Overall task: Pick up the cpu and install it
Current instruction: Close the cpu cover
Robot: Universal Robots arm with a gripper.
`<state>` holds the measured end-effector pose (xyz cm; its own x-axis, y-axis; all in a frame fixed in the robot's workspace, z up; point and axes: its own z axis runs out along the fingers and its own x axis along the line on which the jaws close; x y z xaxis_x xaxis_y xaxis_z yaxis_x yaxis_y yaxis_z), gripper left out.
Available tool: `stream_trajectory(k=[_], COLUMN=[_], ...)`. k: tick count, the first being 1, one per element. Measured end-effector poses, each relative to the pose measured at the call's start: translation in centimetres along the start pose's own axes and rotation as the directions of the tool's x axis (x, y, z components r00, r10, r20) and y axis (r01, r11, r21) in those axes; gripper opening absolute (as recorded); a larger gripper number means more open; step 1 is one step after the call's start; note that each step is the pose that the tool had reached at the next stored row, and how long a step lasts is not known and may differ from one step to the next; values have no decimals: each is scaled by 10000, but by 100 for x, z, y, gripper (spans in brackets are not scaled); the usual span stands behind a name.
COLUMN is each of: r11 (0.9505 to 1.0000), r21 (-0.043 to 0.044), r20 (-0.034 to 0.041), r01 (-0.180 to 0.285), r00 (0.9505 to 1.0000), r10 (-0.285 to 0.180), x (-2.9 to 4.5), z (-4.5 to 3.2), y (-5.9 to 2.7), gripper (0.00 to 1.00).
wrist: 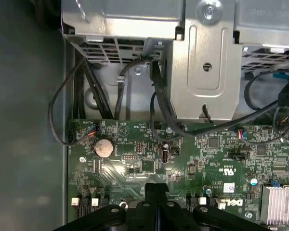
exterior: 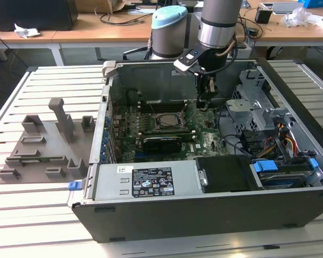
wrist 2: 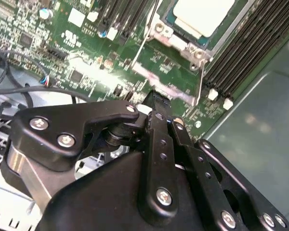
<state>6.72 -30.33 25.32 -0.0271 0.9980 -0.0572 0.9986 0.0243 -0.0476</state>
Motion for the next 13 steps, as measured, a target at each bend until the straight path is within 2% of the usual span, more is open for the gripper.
stream_trajectory(k=[5, 13], r11=[10000, 10000], r21=[0, 1], r20=[0, -1], r01=[-1, -1], r00=[10000, 10000], r10=[1, 1], x=[3, 6], z=[11, 19], y=[-115, -200], gripper=[11, 11])
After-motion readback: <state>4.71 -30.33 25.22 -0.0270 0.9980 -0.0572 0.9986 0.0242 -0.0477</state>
